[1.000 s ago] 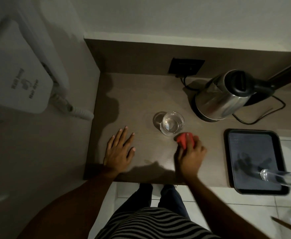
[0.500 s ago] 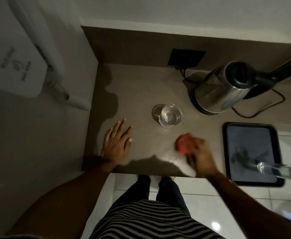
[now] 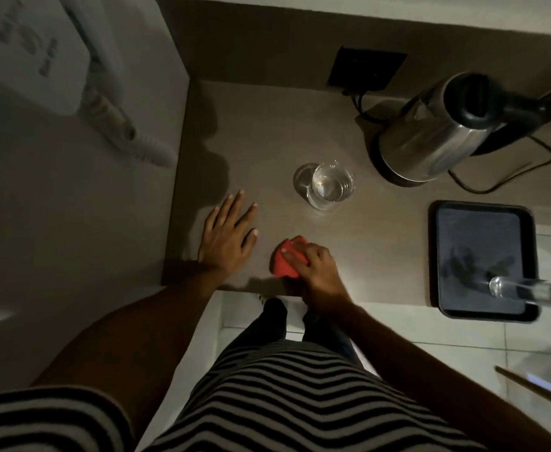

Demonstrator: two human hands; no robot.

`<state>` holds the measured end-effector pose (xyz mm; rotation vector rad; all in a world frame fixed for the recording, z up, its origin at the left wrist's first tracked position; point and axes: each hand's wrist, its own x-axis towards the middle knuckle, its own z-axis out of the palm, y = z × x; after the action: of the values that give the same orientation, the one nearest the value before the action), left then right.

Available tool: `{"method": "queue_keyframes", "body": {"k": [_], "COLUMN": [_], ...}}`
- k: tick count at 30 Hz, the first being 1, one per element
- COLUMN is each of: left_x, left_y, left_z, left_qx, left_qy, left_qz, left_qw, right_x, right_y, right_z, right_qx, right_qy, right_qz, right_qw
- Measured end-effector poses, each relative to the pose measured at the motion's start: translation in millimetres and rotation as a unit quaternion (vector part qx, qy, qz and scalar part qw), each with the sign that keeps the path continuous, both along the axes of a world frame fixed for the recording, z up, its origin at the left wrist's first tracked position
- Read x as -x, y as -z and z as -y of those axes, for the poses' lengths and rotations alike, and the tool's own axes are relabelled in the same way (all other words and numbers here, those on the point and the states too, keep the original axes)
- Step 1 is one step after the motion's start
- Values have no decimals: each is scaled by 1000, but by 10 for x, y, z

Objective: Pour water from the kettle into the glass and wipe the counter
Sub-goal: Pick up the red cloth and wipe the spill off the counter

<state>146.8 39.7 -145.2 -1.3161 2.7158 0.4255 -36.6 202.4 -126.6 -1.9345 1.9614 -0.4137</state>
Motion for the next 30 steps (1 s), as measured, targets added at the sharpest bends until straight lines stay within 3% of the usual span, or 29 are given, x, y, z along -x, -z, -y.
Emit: {"method": "queue_keyframes", "body": {"k": [2, 4, 6, 8, 10, 13, 14, 15, 17, 19, 20, 22, 25, 27, 30], "left_x": [-6, -4, -5, -2, 8, 21, 22, 24, 30, 33, 26, 17, 18, 27, 25], "left_y": [-4, -5, -7, -14, -18, -25, -29, -34, -39, -46, -34, -17, -21, -28, -25], "left_z": [14, 13, 8, 5, 3, 5, 2, -4, -6, -2, -2, -5, -9, -10, -21], "left_qx": [0, -1, 0, -1, -2, -1, 2, 2, 3, 2, 0, -7, -2, -2, -6], "left_qy": [2, 5, 1, -1, 2, 1, 3, 4, -1, -4, -3, -4, -6, -6, -2], "left_qz": [0, 0, -3, -5, -4, 3, 5, 5, 0, -2, -3, -13, -22, -20, -23], "left_qw": [1000, 1000, 1000, 1000, 1000, 1000, 1000, 1000, 1000, 1000, 1000, 1000, 1000, 1000, 1000], "right_x": [432, 918, 1277, 1347, 1144, 516, 269, 21, -451, -695, -742, -757, -453, -19, 847], "right_y": [-39, -81, -113, -108, -63, -78, -94, -104, -128, -205, -262, -411, -563, -621, -585], "right_z": [-53, -99, -127, -120, -33, 189, 209, 187, 19, -119, -146, -164, -193, -255, -499], "right_qx": [25, 45, 44, 12, -2, 0, -3, -8, -6, 10, 3, -34, -46, 0, 81], "right_qy": [-107, -77, 68, 229, 371, 538, 531, 476, 280, 145, 142, 200, 328, 401, 492], "right_qz": [-48, -81, -97, -101, -92, -10, 16, 33, 63, 136, 212, 372, 497, 481, 303], "right_qw": [993, 993, 992, 968, 924, 843, 847, 879, 958, 980, 967, 906, 802, 780, 812]}}
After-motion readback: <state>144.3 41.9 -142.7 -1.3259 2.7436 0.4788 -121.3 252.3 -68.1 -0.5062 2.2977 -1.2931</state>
